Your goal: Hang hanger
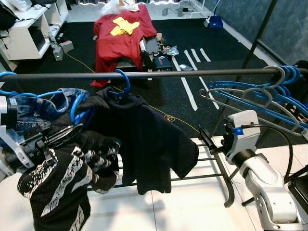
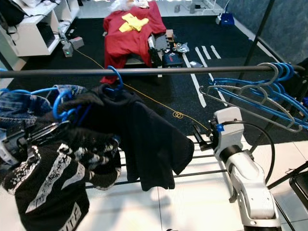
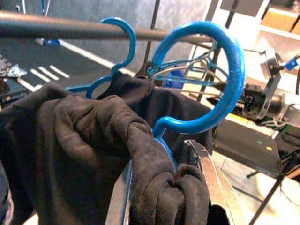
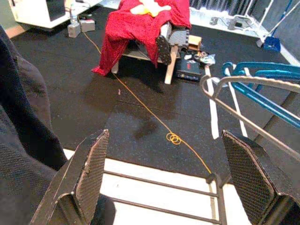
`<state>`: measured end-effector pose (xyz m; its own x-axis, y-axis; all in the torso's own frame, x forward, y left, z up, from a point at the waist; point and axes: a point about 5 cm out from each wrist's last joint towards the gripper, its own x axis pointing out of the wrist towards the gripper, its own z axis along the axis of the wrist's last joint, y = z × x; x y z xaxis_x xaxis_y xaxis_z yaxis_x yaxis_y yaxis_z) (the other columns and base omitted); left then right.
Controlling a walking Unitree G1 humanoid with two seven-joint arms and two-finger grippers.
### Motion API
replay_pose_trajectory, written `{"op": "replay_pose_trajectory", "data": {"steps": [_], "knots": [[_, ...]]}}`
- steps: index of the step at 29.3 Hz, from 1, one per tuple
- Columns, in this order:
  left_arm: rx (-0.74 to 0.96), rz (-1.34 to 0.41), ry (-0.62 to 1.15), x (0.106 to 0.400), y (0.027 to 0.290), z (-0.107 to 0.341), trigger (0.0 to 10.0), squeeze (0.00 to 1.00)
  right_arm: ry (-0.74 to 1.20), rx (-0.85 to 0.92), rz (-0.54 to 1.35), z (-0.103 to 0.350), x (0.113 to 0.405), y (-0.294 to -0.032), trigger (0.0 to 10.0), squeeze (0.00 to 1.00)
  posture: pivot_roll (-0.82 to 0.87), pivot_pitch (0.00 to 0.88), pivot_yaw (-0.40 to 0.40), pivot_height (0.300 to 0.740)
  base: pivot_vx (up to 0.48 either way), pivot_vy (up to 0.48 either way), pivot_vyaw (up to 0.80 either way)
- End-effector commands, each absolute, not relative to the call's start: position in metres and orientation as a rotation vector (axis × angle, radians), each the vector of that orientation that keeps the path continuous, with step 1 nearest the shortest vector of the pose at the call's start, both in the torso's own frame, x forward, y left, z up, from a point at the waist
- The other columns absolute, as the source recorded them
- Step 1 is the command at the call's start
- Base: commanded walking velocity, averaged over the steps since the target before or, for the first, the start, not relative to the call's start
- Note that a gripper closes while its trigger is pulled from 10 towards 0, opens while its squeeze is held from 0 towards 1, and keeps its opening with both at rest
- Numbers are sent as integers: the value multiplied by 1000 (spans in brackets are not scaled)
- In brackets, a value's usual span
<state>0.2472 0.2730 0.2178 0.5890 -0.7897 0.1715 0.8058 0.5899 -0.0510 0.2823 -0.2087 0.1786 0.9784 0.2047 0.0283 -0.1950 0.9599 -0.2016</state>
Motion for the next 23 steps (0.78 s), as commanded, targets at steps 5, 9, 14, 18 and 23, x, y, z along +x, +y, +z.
{"op": "replay_pose_trajectory", "data": {"steps": [5, 9, 14, 18, 23], "knots": [[-181, -971, -152, 247, 260, 223, 10000, 0, -28, -204, 207, 175, 282, -208, 10000, 0, -65, 144, 0, 740, -321, 0, 0], [-197, -1013, -118, 244, 252, 214, 10000, 0, -28, -211, 210, 176, 282, -210, 10000, 0, -69, 143, -1, 740, -444, 0, 0], [-179, -1022, -101, 243, 259, 214, 10000, 0, -30, -221, 215, 179, 281, -216, 10000, 0, -69, 142, 0, 740, -446, 0, 0], [-156, -1042, -98, 245, 260, 216, 10000, 0, -44, -210, 263, 181, 279, -213, 10000, 0, -64, 140, -5, 740, -440, 0, 0], [-158, -1098, -99, 247, 246, 218, 10000, 0, -77, -187, 372, 188, 274, -205, 10000, 0, -64, 140, -5, 740, -431, 0, 0]]}}
